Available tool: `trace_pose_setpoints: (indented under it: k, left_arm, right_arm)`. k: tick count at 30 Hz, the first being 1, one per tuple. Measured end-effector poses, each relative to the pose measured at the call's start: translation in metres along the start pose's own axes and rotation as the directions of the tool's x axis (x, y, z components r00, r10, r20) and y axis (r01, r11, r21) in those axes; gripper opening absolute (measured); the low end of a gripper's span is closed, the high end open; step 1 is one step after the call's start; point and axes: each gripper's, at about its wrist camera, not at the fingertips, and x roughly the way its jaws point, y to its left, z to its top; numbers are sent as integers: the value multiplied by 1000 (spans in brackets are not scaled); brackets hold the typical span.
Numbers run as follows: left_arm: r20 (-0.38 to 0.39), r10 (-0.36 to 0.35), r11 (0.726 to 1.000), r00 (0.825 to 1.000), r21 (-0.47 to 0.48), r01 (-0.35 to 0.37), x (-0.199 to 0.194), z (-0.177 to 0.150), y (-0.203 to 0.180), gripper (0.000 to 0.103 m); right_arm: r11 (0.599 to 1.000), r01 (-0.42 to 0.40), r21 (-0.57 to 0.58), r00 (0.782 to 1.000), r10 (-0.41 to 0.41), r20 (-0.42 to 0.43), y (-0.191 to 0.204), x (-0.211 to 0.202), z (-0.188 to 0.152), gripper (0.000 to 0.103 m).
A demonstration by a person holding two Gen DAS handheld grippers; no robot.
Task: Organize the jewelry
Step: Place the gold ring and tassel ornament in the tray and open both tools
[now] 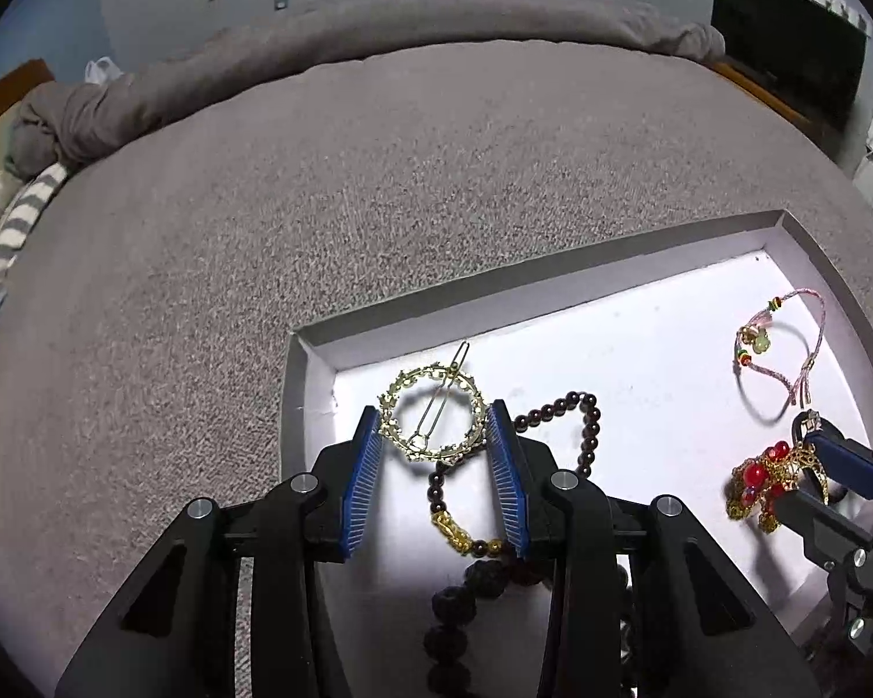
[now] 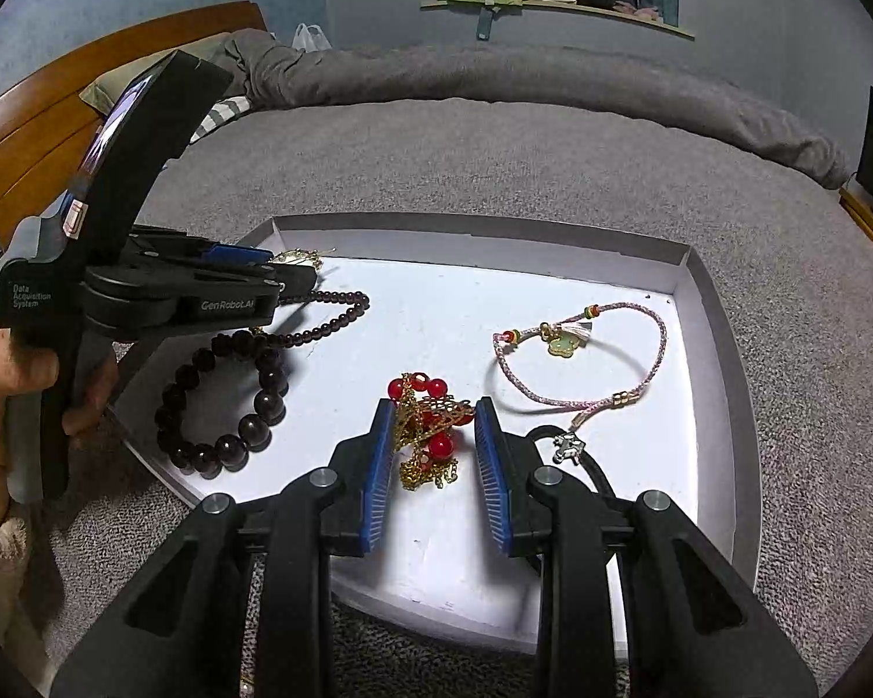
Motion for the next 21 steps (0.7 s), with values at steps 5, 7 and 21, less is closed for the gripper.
trace_pose_setpoints:
  k: [5, 7, 21]
  left_arm:
    - [46, 0, 1000, 999, -19, 1, -11, -5, -1, 55]
    - [65, -2, 1000, 998, -30, 4, -15, -6, 1, 55]
    - [263, -3, 997, 965, -78, 24, -74, -35, -10, 75]
  right_arm:
    - [1000, 6, 2, 1000, -6, 8, 2, 0, 0, 29]
    - [1000, 11, 2, 1000, -11, 11, 1, 0, 0, 30]
    - [998, 60, -8, 995, -59, 82, 1, -17, -5, 64]
